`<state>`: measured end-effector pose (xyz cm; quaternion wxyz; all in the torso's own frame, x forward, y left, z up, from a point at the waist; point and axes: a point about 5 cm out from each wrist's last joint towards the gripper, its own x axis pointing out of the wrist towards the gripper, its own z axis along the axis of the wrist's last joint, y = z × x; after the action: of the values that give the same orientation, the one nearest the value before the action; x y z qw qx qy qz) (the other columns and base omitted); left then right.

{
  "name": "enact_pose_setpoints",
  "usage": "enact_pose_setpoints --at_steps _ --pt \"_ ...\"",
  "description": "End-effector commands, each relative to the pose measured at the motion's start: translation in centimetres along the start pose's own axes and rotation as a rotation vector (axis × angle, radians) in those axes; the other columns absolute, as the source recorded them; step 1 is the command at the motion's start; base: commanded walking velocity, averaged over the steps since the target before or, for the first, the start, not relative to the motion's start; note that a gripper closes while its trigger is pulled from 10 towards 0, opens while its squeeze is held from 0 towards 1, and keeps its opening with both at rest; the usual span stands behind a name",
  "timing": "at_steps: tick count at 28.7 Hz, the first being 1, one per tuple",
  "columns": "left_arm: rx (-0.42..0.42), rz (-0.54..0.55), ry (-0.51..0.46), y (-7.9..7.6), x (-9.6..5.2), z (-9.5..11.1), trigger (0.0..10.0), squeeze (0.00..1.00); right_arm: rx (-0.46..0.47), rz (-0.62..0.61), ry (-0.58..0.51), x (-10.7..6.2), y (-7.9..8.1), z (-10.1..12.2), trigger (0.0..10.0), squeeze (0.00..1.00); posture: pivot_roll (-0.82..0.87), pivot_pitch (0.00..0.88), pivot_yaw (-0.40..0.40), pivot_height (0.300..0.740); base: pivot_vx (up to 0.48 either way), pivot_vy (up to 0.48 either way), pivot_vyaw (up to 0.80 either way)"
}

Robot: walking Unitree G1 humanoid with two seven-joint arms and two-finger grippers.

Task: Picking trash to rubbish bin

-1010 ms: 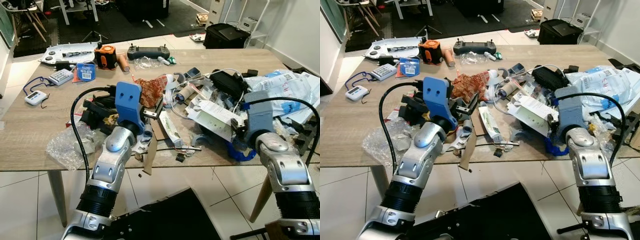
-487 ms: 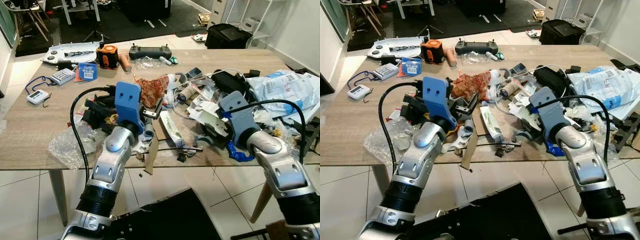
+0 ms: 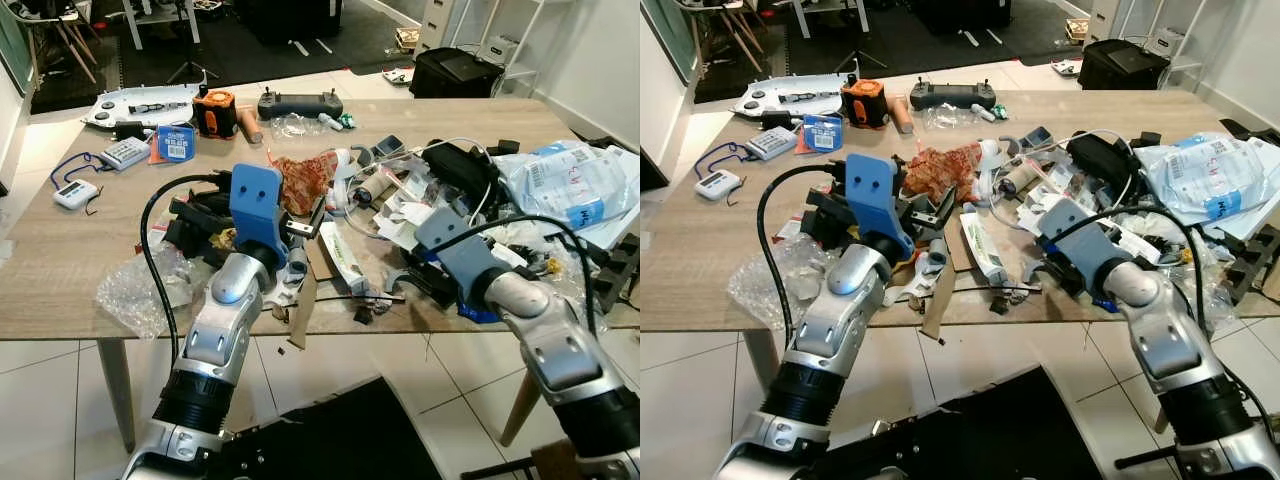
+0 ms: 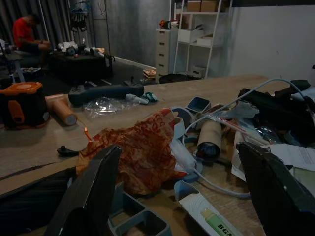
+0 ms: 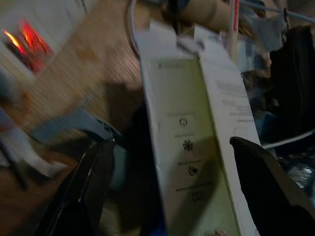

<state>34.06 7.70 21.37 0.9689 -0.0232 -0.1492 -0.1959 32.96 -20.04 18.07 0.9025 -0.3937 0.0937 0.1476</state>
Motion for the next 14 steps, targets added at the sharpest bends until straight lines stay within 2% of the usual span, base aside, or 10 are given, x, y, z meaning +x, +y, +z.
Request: enact_pose_setpoints --at_steps 1,2,3,5,9,14 --pt "0.012 -0.009 0.015 -0.2 0.0 -0.3 10.0 0.00 -0.070 -0.038 0.013 0.4 0.3 -0.3 10.0 0.00 0.01 0.117 0.025 0.740 0.000 0.000 0.00" --pt "0.012 -0.008 0.015 -0.2 -0.1 -0.3 10.0 0.00 -0.162 -0.107 0.029 0.8 0.3 -0.7 10.0 0.00 0.01 0.113 0.022 0.740 0.000 0.000 0.00" --pt "0.012 -0.007 0.014 -0.2 -0.1 -0.3 10.0 0.00 -0.196 -0.129 0.038 0.9 0.4 -0.9 10.0 0.00 0.01 0.113 0.022 0.740 0.000 0.000 0.00" --pt "0.012 -0.006 0.014 -0.2 -0.1 -0.3 10.0 0.00 -0.217 -0.141 0.043 1.0 0.4 -1.0 10.0 0.00 0.01 0.112 0.019 0.740 0.000 0.000 0.00" --pt "0.012 -0.001 0.013 0.0 -0.2 -0.3 10.0 0.00 -0.238 -0.246 0.054 1.3 0.4 -1.7 10.0 0.00 0.01 0.110 0.017 0.740 0.000 0.000 0.00" --pt "0.013 -0.001 0.013 0.0 -0.2 -0.4 10.0 0.00 -0.256 -0.297 0.043 1.4 0.3 -1.9 10.0 0.00 0.01 0.108 0.017 0.740 0.000 0.000 0.00"
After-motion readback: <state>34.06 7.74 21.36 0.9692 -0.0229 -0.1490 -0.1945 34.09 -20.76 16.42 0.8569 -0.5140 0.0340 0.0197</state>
